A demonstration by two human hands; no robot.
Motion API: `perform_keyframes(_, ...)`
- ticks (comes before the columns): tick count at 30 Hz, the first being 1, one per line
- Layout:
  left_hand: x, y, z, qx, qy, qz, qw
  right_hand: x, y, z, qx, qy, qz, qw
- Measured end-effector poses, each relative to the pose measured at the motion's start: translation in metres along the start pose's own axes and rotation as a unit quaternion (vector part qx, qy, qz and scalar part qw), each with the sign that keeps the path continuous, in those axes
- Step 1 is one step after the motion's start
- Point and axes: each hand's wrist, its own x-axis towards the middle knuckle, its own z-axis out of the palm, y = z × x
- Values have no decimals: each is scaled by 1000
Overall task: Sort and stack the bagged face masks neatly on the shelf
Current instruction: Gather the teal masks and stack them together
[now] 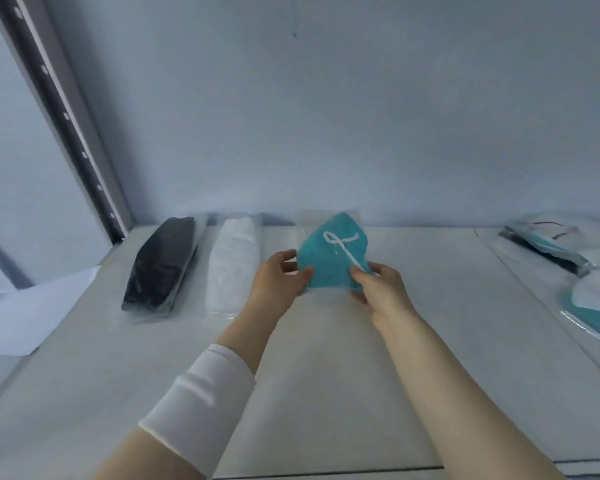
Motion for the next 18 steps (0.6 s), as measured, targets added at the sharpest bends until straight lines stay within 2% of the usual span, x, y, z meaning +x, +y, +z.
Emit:
perform_keyframes(5, 31, 1, -3, 103, 15, -4, 995, 26, -2, 20, -104, 37, -22, 994)
perform_keyframes(8, 45, 4, -4, 180, 8, -4, 984, 37, -4, 24, -176, 20, -27, 984)
perform_keyframes(14, 56, 6, -3, 264, 2, -21, 964, 68, 0, 39, -372, 38, -2, 927)
perform_keyframes(18, 62, 4, 1, 312, 4, 5, 950, 73, 7, 44, -416, 65, -7, 907)
